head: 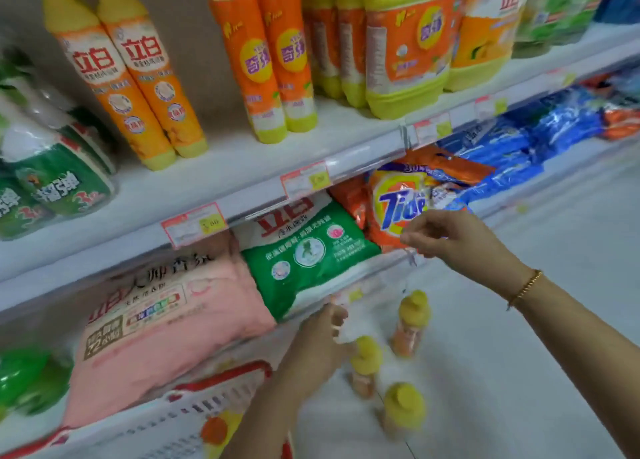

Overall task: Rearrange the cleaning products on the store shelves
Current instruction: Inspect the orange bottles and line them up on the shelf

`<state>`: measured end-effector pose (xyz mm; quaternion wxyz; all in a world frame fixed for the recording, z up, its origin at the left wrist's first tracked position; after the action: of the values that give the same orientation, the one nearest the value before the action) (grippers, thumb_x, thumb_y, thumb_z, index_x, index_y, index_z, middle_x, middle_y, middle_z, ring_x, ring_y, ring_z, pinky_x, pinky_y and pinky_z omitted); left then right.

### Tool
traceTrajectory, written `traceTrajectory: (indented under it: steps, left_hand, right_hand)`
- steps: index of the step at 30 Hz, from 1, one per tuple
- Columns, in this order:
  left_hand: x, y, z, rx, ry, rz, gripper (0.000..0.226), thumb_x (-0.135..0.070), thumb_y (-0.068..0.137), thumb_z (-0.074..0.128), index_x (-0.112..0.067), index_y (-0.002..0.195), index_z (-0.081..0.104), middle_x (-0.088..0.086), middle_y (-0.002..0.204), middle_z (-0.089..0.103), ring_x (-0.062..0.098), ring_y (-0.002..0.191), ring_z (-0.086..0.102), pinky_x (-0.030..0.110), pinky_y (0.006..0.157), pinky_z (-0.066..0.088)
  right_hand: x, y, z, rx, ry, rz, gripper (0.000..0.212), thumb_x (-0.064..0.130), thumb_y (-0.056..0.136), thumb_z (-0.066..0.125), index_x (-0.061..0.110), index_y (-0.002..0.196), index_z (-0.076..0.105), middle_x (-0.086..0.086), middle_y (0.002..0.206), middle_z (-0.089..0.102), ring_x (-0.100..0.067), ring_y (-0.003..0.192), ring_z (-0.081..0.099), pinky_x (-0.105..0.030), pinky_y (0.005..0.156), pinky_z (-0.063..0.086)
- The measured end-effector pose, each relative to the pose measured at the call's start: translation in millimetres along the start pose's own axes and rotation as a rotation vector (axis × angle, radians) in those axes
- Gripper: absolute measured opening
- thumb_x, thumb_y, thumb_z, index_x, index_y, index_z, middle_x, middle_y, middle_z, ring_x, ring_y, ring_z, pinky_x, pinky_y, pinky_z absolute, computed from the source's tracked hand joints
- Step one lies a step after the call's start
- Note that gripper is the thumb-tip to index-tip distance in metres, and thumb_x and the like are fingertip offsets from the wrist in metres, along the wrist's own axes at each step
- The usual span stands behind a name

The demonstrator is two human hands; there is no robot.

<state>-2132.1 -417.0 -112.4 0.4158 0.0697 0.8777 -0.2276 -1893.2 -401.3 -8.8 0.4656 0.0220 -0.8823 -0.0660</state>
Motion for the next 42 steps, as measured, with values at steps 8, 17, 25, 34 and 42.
traceTrajectory:
  steps: [8,17,25,34,42]
  left_hand:
    - [27.8,-8.2,73.1,-0.242,-0.142,-0.201,0.035,-0.013,0.071,0.08,-0.028,0.088,0.053,-0.014,0.088,0.059,0.012,0.085,0.06,0.019,0.067,0.045]
    - [29.1,-9.9,91.3,-0.448,-0.196,-0.167,0.033,-0.014,0.071,0.08,-0.032,0.079,0.053,-0.015,0.081,0.062,0.013,0.082,0.062,0.018,0.064,0.045]
    - [-43.9,-44.2,24.4,-0.484,-0.322,0.121,0.041,-0.004,0.072,0.08,-0.032,0.093,0.058,-0.013,0.092,0.065,-0.002,0.083,0.065,0.008,0.066,0.048]
    - [-161.7,-156.7,-163.9,-0.822,-0.233,0.614,0.05,-0.016,0.053,0.088,-0.027,0.094,0.063,-0.027,0.085,0.071,-0.009,0.083,0.067,0.006,0.071,0.049]
    - [-152.7,-116.6,-284.2,-0.747,-0.009,0.624,0.05,-0.008,0.061,0.084,-0.036,0.095,0.061,-0.028,0.086,0.07,-0.007,0.083,0.066,0.012,0.075,0.05]
  right_hand:
    - [-160.2,-54.2,47.0,0.149,0.108,0.401,0.056,0.007,0.066,0.085,0.014,0.115,0.06,-0.004,0.102,0.063,-0.019,0.092,0.059,-0.018,0.074,0.046]
    - [-177.4,-68.5,111.1,-0.029,0.137,0.323,0.048,0.013,0.072,0.08,0.013,0.113,0.056,0.0,0.101,0.06,-0.018,0.098,0.055,-0.03,0.084,0.045]
    - [-116.9,-53.0,72.3,0.104,-0.062,0.132,0.038,0.032,0.075,0.078,0.019,0.102,0.055,0.003,0.094,0.063,-0.017,0.088,0.06,-0.025,0.069,0.046]
    - [110.1,-14.7,-29.3,-0.114,0.012,-0.549,0.046,0.034,0.075,0.076,0.019,0.115,0.06,0.016,0.105,0.067,-0.002,0.098,0.063,-0.016,0.083,0.05]
    - [214.2,67.8,20.0,-0.1,0.051,-0.719,0.046,0.024,0.078,0.076,0.014,0.117,0.056,0.008,0.11,0.065,-0.006,0.103,0.062,-0.031,0.089,0.054]
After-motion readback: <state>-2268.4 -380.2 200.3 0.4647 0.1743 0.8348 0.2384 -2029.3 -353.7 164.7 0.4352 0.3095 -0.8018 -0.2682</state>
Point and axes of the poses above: each hand's wrist, its own y-axis towards the middle knuckle, its own z-axis out of the palm, x = y × z, the point moved 1 cm from there along y, towards the middle knuckle
